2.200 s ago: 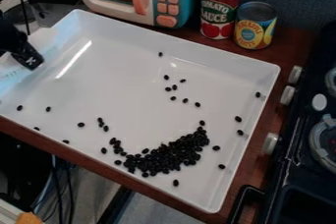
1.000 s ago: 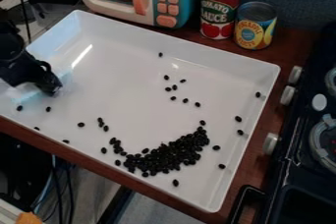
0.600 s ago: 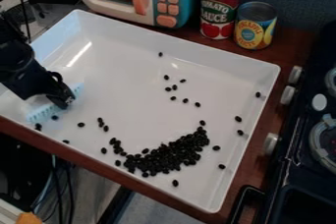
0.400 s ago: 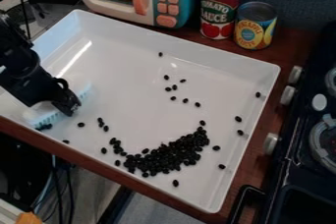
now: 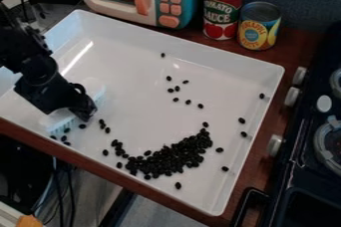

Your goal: Sweep into pile

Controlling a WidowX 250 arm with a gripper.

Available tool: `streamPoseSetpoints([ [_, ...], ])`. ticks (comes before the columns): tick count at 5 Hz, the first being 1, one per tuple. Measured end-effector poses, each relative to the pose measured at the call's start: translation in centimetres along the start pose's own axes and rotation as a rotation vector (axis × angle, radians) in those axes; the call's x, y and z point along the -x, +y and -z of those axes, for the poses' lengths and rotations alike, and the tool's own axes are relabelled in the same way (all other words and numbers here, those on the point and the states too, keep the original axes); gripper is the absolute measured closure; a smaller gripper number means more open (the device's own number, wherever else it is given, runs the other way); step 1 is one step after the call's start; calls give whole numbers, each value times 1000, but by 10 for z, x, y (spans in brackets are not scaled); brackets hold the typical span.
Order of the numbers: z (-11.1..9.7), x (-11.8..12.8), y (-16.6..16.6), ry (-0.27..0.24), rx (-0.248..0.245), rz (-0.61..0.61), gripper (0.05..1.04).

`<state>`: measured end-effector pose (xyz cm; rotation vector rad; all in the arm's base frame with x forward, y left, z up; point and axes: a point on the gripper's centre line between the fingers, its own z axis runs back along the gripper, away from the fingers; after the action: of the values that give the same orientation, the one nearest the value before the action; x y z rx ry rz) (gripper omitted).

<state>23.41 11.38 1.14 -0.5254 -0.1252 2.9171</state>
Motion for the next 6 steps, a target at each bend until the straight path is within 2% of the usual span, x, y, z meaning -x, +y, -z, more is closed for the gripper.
streamPoseSetpoints([
  [3,-7,11,43,-12,-70,-73,329],
  [6,-12,22,92,-15,-93,-52,329],
])
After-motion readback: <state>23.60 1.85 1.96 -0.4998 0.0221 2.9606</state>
